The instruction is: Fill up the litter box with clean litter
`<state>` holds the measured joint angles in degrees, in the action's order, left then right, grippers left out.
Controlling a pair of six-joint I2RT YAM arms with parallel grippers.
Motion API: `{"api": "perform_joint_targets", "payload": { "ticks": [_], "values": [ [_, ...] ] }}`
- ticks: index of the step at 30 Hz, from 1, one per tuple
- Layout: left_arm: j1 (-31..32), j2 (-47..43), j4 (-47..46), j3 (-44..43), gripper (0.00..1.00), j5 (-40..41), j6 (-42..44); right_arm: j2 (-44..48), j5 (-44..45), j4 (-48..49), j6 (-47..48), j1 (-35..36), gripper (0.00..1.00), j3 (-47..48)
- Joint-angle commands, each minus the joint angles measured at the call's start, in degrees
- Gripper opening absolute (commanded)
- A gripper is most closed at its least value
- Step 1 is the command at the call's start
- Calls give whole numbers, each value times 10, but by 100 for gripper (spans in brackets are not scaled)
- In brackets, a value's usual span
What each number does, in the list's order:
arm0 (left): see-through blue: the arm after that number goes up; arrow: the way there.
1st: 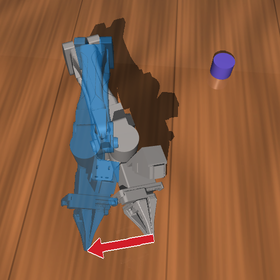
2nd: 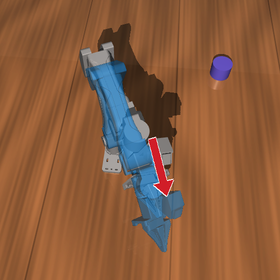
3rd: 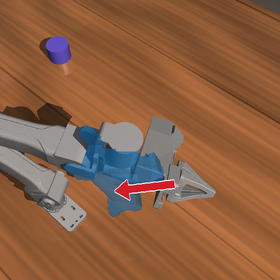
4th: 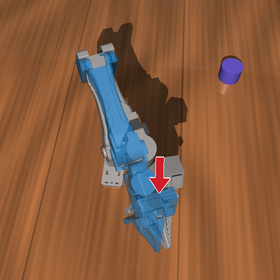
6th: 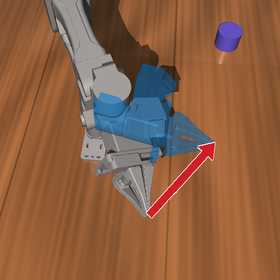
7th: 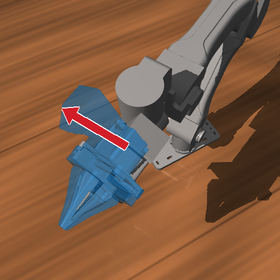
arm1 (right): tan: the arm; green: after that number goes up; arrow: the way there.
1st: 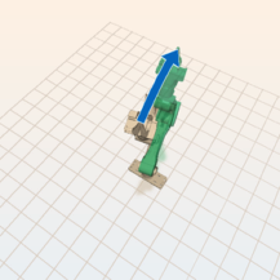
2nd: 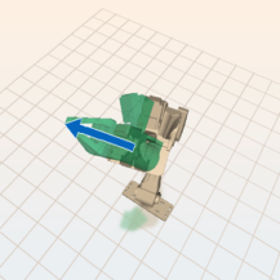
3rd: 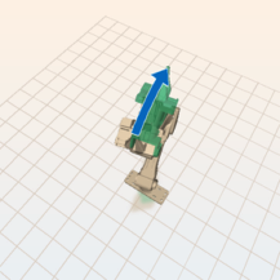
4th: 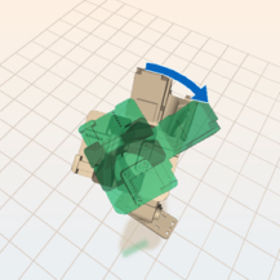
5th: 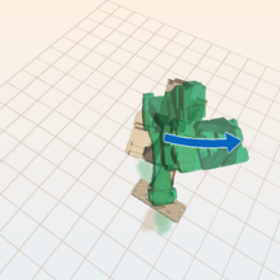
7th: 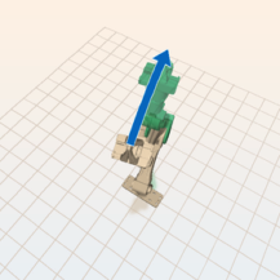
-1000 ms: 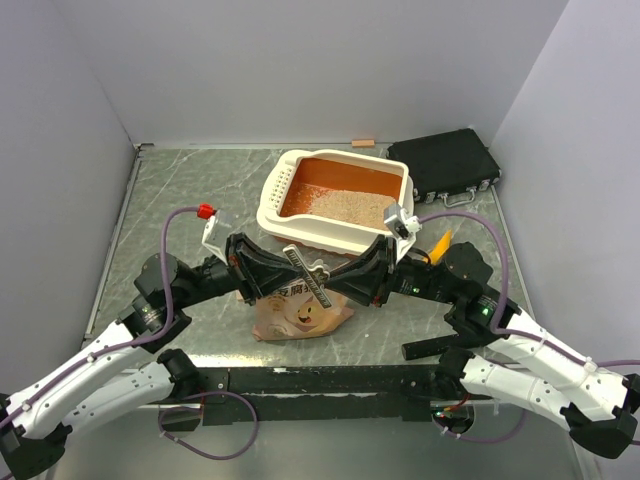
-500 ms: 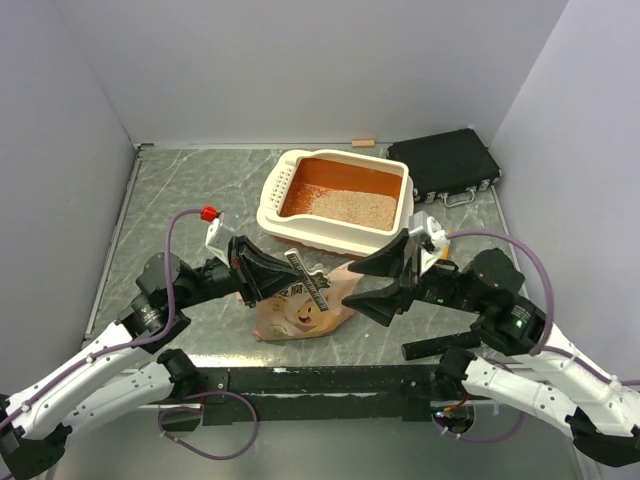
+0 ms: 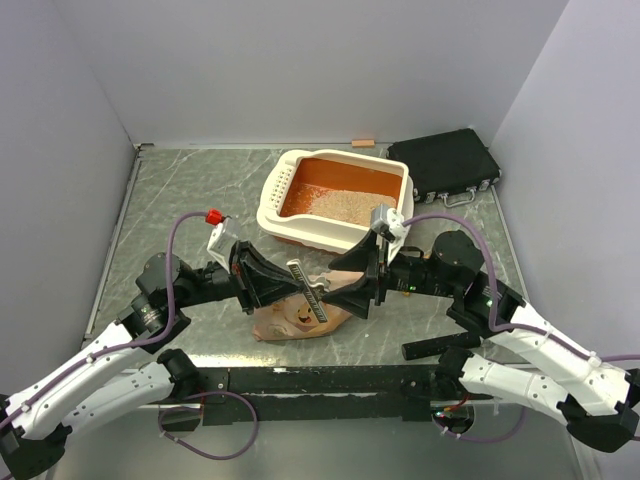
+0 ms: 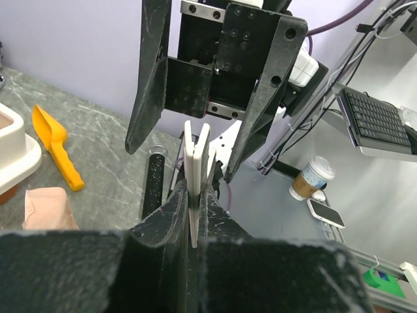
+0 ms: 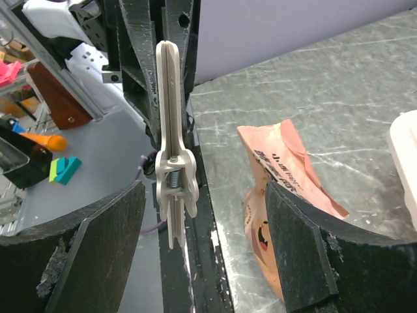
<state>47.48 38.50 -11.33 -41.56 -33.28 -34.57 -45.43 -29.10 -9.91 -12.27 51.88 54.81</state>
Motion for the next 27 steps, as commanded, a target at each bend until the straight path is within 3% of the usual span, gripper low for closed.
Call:
{"api": "perform_joint_targets", "payload": {
  "ticks": [1, 13, 14, 16, 17, 18, 20, 21, 23, 27],
  "values": [
    [2, -4, -33, -17, 2, -21, 1, 6, -24, 46, -4, 2, 81, 6],
    [2, 3, -47, -26, 4, -27, -1, -14, -57, 66, -22, 3, 76, -3],
    [1, 3, -49, -26, 5, -27, -2, -17, -65, 70, -25, 2, 72, -4],
    [2, 4, -53, -26, 9, -28, -2, -26, -63, 68, -31, 3, 18, 0],
    [2, 4, -52, -25, 13, -27, -2, -30, -53, 57, -35, 2, 0, 5],
    [2, 3, -39, -26, 32, -21, 2, -32, -52, 55, -30, 3, 0, 5],
    [2, -4, -11, -38, 52, -5, 25, -9, -25, 68, -31, 3, 0, -6],
    [2, -8, 11, -43, 70, 18, 39, 2, -13, 74, -34, 3, 0, -14],
    [2, -23, 79, -60, 79, 53, 78, 29, 8, 75, -31, 4, 0, -22],
    [1, -39, 155, -76, 80, 113, 125, 41, 47, 33, -12, 2, 0, -3]
  ]
}}
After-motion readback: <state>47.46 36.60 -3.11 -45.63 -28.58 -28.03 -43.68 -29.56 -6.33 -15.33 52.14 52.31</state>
